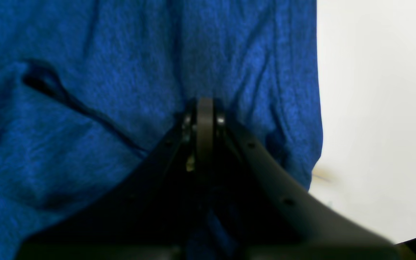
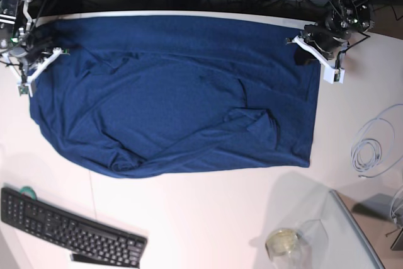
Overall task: Layout the t-shirt on the table in an organized manner, then fold the t-shirt properly
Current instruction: 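Grasp the shirt edge corners with both grippers, then pull the held shirt edge taut with both grippers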
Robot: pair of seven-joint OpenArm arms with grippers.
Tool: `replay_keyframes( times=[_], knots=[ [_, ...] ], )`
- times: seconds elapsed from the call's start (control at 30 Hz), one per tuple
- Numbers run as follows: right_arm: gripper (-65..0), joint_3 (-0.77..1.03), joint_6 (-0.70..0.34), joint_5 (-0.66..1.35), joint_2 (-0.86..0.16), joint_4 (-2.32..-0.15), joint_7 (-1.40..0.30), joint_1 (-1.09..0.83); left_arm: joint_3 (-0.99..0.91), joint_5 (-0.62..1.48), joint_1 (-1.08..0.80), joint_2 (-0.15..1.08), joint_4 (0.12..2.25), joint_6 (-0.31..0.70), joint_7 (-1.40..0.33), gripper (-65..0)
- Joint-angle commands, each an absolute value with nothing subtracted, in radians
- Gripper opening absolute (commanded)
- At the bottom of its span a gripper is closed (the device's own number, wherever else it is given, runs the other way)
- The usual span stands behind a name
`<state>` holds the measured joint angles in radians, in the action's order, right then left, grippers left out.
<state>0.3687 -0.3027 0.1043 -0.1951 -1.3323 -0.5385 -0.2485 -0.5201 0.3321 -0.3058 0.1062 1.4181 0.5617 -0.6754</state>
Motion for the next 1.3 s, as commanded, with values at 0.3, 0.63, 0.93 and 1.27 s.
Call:
replay_keyframes(
  times=[0.3,0.63,0.93,1.27],
  knots=[
    [-64.8,0.375,-0.300,0.107,-0.202,-1.353,-0.552,-0.311,-0.526,0.341,-0.360,0.117,1.501,0.568,-0.661,-65.0],
    [-64.8,0.375,-0.300,0.104,-0.202,-1.429,-0.550,-0.311,-0.526,0.343,-0.409,0.090,1.649,0.570,-0.665,-65.0],
    [-65.0,0.375,-0.298,0.102,-0.202,-1.486,-0.559,-0.312,-0.524,0.332,-0.349,0.059,1.587,0.570,-0.665,-65.0],
    [-65.0,0.410,-0.298,0.102,-0.203,-1.397,-0.553,-0.309,-0.564,0.331,-0.403,0.081,1.511,0.570,-0.661,-65.0]
  ],
)
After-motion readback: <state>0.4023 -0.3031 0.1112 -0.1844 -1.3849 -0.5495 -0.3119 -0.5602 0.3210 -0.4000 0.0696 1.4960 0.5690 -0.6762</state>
